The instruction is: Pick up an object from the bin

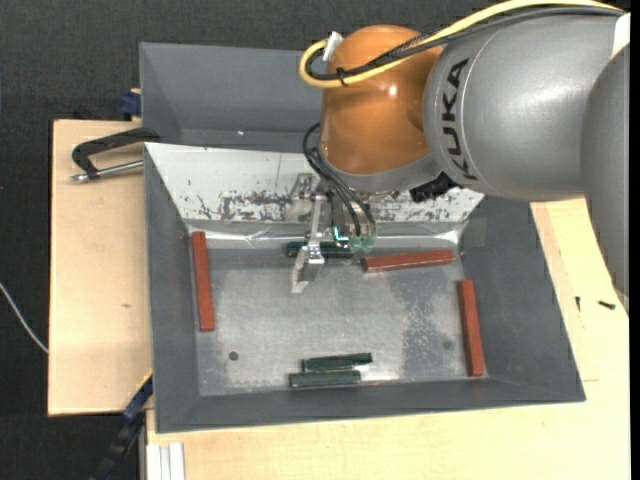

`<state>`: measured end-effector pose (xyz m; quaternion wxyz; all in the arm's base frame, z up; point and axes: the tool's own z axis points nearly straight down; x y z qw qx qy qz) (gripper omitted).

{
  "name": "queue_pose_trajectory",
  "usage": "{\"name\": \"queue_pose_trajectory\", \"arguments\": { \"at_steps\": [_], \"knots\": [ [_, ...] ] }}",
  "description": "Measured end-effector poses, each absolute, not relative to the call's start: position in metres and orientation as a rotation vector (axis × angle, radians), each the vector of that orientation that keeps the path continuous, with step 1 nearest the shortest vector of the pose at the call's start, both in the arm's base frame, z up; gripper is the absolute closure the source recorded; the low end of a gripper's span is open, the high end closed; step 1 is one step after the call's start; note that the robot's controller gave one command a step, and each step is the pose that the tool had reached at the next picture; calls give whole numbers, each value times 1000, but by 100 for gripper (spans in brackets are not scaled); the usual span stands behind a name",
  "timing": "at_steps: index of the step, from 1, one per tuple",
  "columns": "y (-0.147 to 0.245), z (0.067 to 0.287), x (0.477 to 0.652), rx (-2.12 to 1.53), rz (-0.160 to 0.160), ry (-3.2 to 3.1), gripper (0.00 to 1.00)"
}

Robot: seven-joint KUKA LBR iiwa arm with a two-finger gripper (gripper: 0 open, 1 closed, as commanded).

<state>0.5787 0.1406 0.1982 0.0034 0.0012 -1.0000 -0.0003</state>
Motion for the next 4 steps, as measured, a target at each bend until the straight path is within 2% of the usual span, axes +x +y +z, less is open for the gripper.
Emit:
{"name": "queue_pose_trajectory", "arguments": {
  "at_steps": [1,2,3,4],
  "knots": [
    [140,203,581,1,-3,-3143,0],
    [119,137,587,-89,-4,-3146,0],
    [107,114,587,-101,-1,-3139,0],
    [91,128,597,-224,-3,-3140,0]
  ]
}}
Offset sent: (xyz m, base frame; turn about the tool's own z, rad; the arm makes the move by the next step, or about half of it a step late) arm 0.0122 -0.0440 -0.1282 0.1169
